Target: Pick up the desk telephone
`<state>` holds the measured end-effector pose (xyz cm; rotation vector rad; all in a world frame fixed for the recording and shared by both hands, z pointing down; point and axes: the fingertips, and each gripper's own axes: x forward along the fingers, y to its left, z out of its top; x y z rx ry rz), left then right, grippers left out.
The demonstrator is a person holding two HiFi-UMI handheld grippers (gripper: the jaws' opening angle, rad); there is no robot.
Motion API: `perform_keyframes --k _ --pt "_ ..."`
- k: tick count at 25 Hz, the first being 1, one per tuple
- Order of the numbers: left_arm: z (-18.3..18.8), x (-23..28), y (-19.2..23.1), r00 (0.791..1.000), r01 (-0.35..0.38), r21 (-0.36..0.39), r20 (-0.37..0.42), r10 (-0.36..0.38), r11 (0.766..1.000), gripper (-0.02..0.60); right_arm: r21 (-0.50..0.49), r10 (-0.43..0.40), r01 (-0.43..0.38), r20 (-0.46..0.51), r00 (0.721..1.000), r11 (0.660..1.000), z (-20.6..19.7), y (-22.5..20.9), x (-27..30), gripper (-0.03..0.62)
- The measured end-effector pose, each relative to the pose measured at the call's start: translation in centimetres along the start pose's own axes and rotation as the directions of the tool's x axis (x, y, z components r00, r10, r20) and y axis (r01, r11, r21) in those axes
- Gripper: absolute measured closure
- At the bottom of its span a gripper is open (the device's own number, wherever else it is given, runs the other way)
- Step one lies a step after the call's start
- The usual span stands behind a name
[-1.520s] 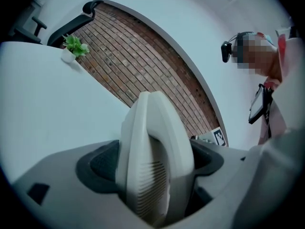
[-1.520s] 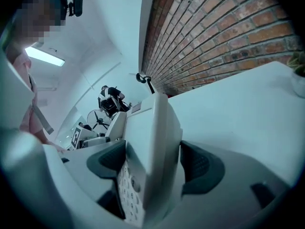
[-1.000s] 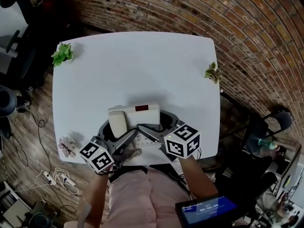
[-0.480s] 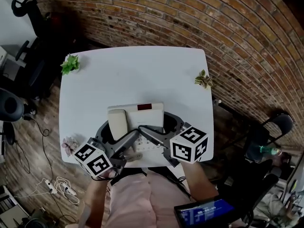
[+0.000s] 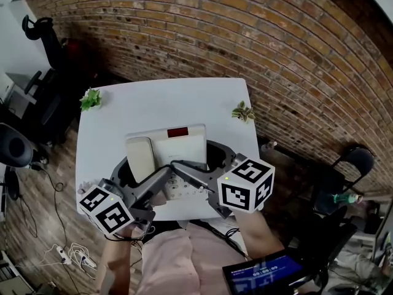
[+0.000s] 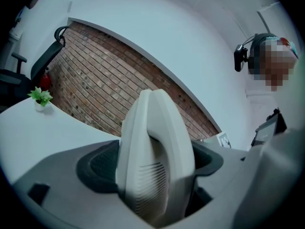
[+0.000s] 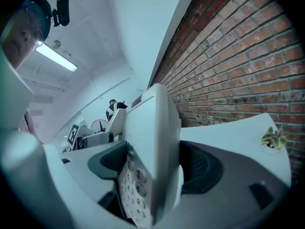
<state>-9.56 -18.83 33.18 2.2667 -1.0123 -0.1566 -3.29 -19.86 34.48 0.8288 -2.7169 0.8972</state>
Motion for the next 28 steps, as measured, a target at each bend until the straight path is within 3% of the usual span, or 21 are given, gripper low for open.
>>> perform_keyframes --k 11,28 --pt "0.4 0.0 -2.7 1.000 0.000 0.008 0.029 -0.001 1.000 0.138 -0.046 0.004 -0.002 0.027 1.000 0.999 1.2 0.9 -2.5 0.249" --pt "-0.2 -0.1 -2.6 1.000 -0.011 -0.001 0.003 0.011 1.000 0.138 -0.027 0.003 -0.002 0.035 0.999 1.000 0.5 0.9 -2.6 0.249"
